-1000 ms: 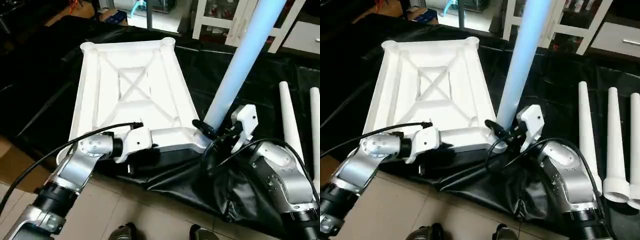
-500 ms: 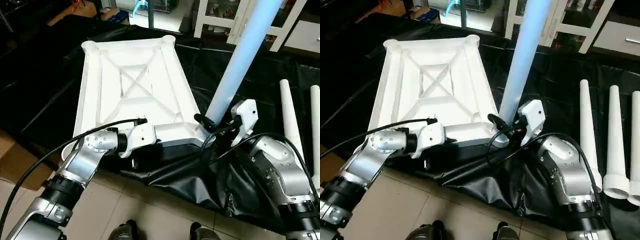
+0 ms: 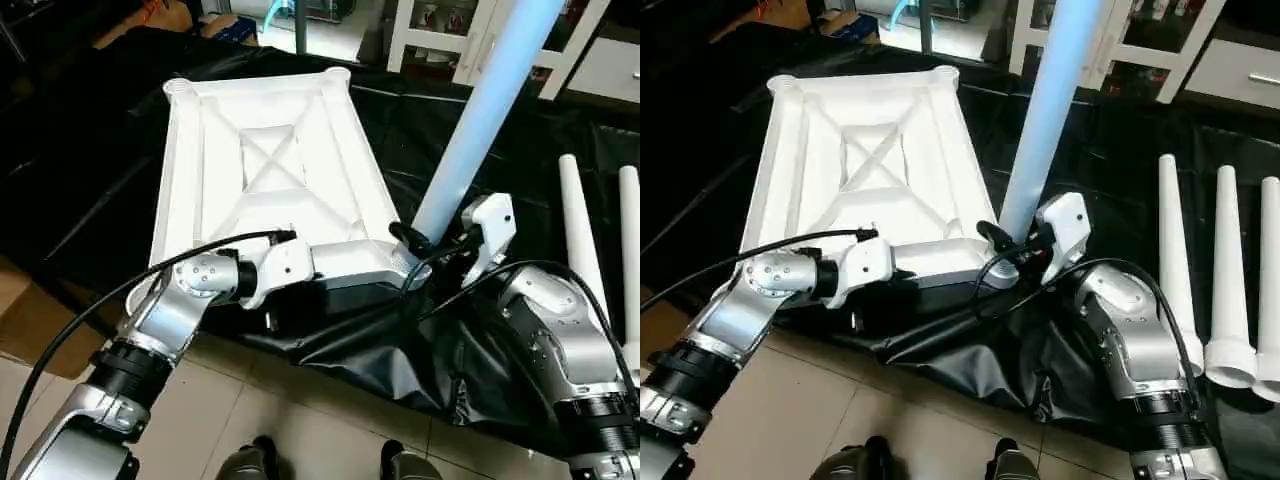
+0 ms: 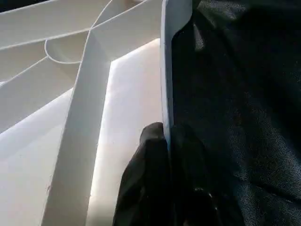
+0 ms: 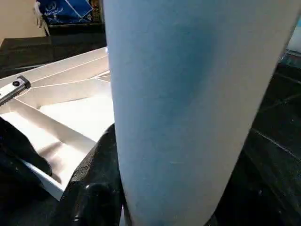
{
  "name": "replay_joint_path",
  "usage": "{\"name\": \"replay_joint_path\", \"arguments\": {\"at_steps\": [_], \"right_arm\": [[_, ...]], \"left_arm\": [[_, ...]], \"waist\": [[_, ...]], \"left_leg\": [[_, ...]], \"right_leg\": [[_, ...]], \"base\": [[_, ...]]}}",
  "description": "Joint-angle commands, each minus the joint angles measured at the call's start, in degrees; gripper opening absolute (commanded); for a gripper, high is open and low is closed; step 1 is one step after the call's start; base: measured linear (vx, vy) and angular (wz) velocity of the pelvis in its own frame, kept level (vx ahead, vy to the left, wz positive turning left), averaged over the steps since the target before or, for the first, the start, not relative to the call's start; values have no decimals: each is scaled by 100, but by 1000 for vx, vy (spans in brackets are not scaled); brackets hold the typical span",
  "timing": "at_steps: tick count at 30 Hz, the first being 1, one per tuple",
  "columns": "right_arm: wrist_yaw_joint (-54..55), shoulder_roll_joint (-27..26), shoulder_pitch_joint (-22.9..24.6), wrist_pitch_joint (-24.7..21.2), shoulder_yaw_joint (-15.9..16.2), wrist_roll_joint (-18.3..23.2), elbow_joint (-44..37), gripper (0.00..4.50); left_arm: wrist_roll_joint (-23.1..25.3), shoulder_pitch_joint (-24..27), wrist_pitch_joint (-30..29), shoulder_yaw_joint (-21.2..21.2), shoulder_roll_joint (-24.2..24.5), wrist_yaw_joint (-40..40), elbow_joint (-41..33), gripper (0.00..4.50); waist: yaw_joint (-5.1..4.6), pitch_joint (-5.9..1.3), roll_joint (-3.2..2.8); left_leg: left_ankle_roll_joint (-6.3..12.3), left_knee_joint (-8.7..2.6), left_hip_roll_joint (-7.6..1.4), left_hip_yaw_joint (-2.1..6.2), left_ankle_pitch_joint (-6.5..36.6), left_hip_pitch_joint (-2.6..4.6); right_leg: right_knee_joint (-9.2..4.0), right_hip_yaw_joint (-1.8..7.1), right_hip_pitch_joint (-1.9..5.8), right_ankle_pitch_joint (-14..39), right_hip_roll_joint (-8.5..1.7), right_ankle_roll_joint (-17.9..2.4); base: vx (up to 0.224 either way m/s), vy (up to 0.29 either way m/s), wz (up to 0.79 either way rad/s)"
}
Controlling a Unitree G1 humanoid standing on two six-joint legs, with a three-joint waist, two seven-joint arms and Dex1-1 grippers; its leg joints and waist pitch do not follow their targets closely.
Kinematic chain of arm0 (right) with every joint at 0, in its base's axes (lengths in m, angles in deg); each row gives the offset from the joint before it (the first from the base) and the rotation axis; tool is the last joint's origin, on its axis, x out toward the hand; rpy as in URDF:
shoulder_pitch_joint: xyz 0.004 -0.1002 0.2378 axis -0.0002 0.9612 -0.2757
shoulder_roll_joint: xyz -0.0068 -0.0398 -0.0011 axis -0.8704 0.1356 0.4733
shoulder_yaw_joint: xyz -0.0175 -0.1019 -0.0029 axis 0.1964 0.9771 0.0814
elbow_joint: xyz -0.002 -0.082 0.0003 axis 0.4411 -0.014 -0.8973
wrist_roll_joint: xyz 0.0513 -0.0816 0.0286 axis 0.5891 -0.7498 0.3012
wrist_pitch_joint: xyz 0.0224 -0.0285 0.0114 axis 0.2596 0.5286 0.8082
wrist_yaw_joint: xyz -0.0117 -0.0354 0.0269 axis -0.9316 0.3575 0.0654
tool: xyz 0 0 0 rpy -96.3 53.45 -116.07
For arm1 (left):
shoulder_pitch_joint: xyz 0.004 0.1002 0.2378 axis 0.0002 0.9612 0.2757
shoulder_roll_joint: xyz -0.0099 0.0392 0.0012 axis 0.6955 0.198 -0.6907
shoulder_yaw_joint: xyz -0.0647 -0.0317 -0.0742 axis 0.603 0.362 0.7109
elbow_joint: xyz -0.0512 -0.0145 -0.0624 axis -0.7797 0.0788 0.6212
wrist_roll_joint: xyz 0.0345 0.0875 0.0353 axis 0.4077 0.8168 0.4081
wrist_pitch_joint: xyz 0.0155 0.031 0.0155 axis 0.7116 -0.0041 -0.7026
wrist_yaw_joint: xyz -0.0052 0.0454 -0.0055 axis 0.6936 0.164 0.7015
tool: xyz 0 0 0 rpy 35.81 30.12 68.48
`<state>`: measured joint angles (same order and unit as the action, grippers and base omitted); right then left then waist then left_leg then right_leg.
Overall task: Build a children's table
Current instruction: Insert table leg to table base
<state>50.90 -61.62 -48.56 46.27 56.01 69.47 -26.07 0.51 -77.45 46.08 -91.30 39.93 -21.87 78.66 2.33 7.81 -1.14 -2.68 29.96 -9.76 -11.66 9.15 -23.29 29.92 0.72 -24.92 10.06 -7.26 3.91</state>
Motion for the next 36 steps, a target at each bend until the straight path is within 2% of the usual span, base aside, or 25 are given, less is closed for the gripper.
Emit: {"name": "replay_joint_path", "arguments": {"at_steps": [1,2,5,9,10,12,14,15,17,19,22,23,31,32,36], "right_arm": [[35,33,305,-288,143,-291,561,191],[32,30,300,-275,145,-295,575,191],[23,29,282,-263,145,-291,586,191],[21,25,244,-259,138,-286,608,191],[21,22,240,-257,136,-288,611,191],[19,18,238,-248,139,-292,614,191],[16,20,237,-242,143,-291,619,191],[12,22,237,-241,144,-290,620,191],[6,26,238,-239,149,-291,621,191],[1,27,240,-239,153,-291,619,191],[-4,25,240,-242,158,-293,615,191],[-6,24,240,-242,160,-294,613,191],[-31,24,236,-240,155,-314,630,191],[-32,24,235,-236,156,-317,635,191],[-51,27,227,-227,167,-325,657,191]], "left_arm": [[1,-37,73,66,-13,196,109,0],[-11,-46,85,72,-22,195,129,0],[-227,-41,5,195,-122,173,104,0],[-361,-43,-21,223,-178,93,57,0],[-390,-40,-56,211,-182,30,58,30],[-421,-34,-44,191,-187,-40,58,30],[-497,-42,-50,239,-242,-30,50,68],[-535,-57,-22,270,-289,4,40,72],[-639,-78,-28,306,-382,-14,1,77],[-663,-88,-6,293,-420,-30,-12,77],[-598,-113,35,236,-461,-4,65,77],[-587,-122,43,223,-476,5,92,77],[-443,-219,212,140,-422,48,313,77],[-414,-232,248,135,-403,60,348,94],[-339,-287,310,148,-357,178,435,116]], "waist": [[-19,-175,17],[-15,-194,31],[-16,-193,26],[-12,-213,34],[-10,-215,32],[-12,-226,35],[10,-252,19],[10,-252,19],[20,-270,43],[24,-275,56],[14,-281,68],[19,-280,60],[15,-279,66],[15,-279,64],[19,-285,63]], "left_leg": [[-222,-503,-249,164,3380,222],[-216,-496,-249,160,3346,229],[-218,-495,-252,152,3333,230],[-183,-492,-253,147,3163,207],[-179,-488,-252,141,3142,211],[-172,-486,-250,135,3079,201],[-162,-470,-260,111,2923,221],[-162,-470,-260,111,2923,221],[-101,-464,-264,79,2612,178],[-43,-459,-255,73,2501,152],[15,-437,-251,65,2404,158],[10,-432,-258,59,2399,177],[-22,-428,-254,64,2458,188],[-21,-430,-254,65,2455,185],[-3,-424,-257,60,2376,182]], "right_leg": [[-413,-21,-23,3088,-5,-565],[-407,-22,-19,3086,-8,-581],[-406,-19,-20,3039,-8,-615],[-382,-17,9,2885,-12,-663],[-379,-16,8,2837,-7,-678],[-364,-16,24,2756,-6,-716],[-346,-6,21,2467,3,-807],[-346,-6,21,2467,3,-807],[-295,-12,76,1984,9,-942],[-295,-21,101,2036,-7,-927],[-309,-20,94,2171,-3,-851],[-311,-16,80,2171,2,-856],[-306,-22,80,2221,20,-840],[-305,-23,82,2217,20,-837],[-286,-26,92,2079,20,-889]], "base": [[0,0,0],[0,0,0],[0,0,0],[0,0,0],[0,0,0],[0,0,0],[0,0,0],[0,0,0],[0,0,0],[0,0,0],[0,0,0],[0,0,0],[0,0,0],[0,0,0],[0,0,0]]}}
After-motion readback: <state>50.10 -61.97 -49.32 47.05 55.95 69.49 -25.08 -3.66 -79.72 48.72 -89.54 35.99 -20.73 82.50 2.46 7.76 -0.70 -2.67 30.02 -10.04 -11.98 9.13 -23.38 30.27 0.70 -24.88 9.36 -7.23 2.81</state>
